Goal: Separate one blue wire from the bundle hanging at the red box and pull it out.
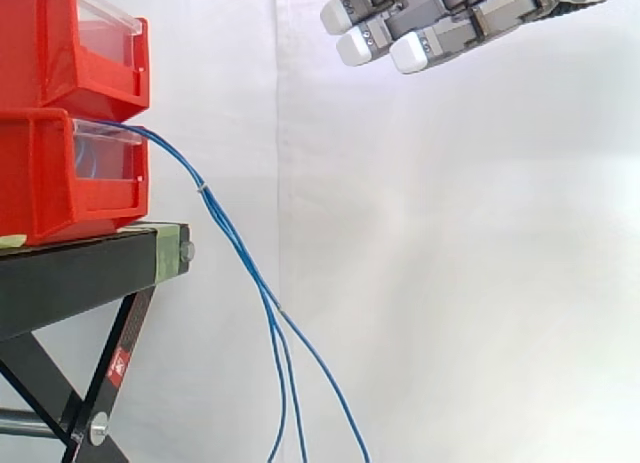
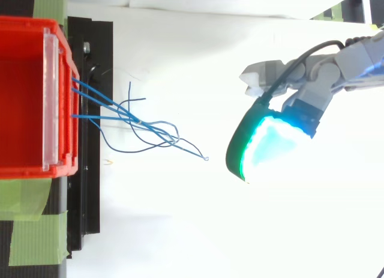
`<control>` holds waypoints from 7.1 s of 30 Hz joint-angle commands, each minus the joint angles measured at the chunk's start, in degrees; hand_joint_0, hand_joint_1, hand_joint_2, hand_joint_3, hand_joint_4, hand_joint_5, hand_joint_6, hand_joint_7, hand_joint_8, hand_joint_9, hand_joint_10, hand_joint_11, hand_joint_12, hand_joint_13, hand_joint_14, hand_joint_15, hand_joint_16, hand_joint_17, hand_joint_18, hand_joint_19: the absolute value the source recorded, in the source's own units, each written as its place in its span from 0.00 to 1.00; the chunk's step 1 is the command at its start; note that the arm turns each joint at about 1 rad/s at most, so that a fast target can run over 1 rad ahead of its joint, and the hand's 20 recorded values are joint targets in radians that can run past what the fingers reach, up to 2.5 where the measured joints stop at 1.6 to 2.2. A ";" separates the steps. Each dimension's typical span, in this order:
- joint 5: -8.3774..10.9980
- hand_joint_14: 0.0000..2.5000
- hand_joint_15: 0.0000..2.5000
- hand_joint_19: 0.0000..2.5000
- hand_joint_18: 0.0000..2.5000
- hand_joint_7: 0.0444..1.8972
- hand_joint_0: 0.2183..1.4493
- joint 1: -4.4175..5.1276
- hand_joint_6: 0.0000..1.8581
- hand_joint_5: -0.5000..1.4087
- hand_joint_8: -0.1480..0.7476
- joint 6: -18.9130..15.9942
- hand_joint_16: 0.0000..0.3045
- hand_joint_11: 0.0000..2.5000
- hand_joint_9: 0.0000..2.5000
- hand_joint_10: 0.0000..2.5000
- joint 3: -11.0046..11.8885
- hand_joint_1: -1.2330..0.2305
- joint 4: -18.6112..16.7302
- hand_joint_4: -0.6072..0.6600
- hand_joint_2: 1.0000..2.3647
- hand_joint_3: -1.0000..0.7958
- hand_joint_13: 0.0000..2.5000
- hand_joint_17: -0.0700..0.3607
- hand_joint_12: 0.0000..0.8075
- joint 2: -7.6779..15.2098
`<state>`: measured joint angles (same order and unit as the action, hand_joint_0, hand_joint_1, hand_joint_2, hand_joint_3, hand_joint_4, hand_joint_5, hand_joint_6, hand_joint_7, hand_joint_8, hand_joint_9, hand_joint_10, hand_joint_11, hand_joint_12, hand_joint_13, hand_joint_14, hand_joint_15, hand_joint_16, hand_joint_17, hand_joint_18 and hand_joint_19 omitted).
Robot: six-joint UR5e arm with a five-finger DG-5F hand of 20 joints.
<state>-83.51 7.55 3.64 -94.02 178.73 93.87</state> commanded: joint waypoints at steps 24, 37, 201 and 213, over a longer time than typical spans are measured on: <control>-0.07 0.00 0.11 0.21 0.00 0.32 0.26 -0.35 0.27 0.10 0.46 0.05 0.18 0.03 0.00 0.00 -0.03 0.53 1.18 0.62 0.00 0.30 0.00 0.45 0.44 0.00; 0.55 0.00 0.10 0.21 0.00 0.33 0.26 -0.08 0.27 0.10 0.45 1.98 0.18 0.03 0.00 0.00 -0.03 0.54 3.20 0.63 0.00 0.31 0.00 0.45 0.44 0.09; 22.69 0.00 0.12 0.19 0.15 0.60 0.30 4.84 0.30 0.17 0.51 35.55 0.18 0.12 0.13 0.00 -9.96 0.40 -59.47 0.71 0.00 0.30 0.15 0.45 0.47 25.05; 22.17 0.00 0.13 0.20 0.17 0.59 0.31 4.31 0.31 0.17 0.51 34.32 0.18 0.13 0.15 0.00 -9.87 0.40 -59.47 0.70 0.01 0.35 0.16 0.45 0.47 25.05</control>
<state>-61.29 12.09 38.14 -103.94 119.27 118.93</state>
